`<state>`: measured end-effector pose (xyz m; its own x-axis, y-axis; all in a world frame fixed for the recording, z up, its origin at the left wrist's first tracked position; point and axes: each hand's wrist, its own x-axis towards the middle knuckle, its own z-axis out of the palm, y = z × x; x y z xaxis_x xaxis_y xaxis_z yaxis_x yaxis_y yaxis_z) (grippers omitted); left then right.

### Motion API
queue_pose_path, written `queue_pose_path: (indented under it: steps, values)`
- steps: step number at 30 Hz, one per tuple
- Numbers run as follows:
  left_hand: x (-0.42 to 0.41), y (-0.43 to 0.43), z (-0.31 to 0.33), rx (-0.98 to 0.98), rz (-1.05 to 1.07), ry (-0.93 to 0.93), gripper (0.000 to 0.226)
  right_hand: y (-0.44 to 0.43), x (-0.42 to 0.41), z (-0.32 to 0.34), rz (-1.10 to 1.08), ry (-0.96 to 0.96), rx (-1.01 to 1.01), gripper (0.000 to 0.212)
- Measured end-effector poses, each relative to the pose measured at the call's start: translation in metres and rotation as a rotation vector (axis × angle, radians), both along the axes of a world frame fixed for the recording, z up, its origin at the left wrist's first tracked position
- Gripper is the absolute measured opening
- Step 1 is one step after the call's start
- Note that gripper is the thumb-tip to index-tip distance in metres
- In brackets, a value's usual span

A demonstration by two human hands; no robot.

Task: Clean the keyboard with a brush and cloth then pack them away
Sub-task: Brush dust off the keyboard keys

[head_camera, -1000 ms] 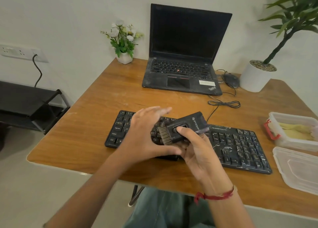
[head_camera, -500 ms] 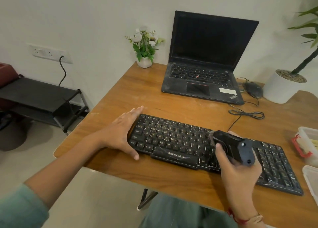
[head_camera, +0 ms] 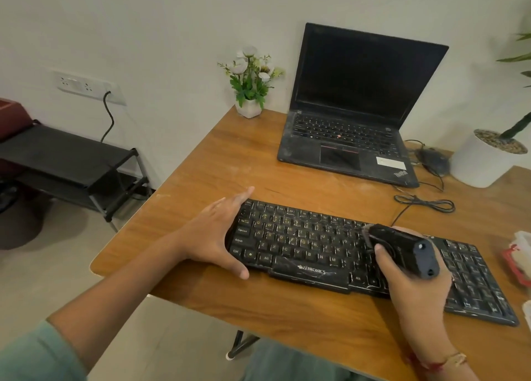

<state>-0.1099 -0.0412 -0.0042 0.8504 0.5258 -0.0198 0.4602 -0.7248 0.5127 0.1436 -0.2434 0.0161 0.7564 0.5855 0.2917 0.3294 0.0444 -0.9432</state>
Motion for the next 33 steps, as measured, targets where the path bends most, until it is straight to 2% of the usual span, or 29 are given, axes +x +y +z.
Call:
queue_pose_path:
  steps: [5,13,16,19,21,25,27,29,31,33]
  values:
    - [-0.002,0.003,0.005,-0.127,0.007,-0.005,0.149,0.018,-0.01,0.021,0.251,0.007,-0.14,0.036]
    - [-0.002,-0.001,0.005,-0.112,0.02,-0.032,0.146,0.095,-0.059,0.037,0.505,0.175,-0.263,0.022]
    - [-0.001,-0.002,0.006,-0.12,0.047,-0.046,0.147,0.128,-0.071,0.037,0.512,0.0,-0.396,0.014]
    - [0.0,-0.004,0.006,-0.106,0.075,-0.057,0.15,0.15,-0.074,0.041,0.479,-0.214,-0.484,0.018]
    - [0.0,-0.004,0.006,-0.112,0.086,-0.058,0.152,0.156,-0.077,0.045,0.491,-0.286,-0.509,0.017]
    - [0.0,0.0,0.004,-0.128,0.085,-0.065,0.154,0.155,-0.081,0.047,0.633,-0.289,-0.603,0.02]
    - [0.001,0.001,0.003,-0.123,0.098,-0.061,0.156,0.161,-0.072,0.051,0.593,-0.283,-0.617,0.019]
    - [0.001,0.001,0.001,-0.113,0.098,-0.062,0.156,0.166,-0.063,0.054,0.501,-0.38,-0.626,0.021]
    - [0.001,0.001,0.001,-0.113,0.103,-0.073,0.155,0.165,-0.068,0.054,0.523,-0.439,-0.629,0.02]
    - [0.002,0.002,0.001,-0.109,0.095,-0.101,0.155,0.161,-0.077,0.052,0.644,-0.324,-0.593,0.018]
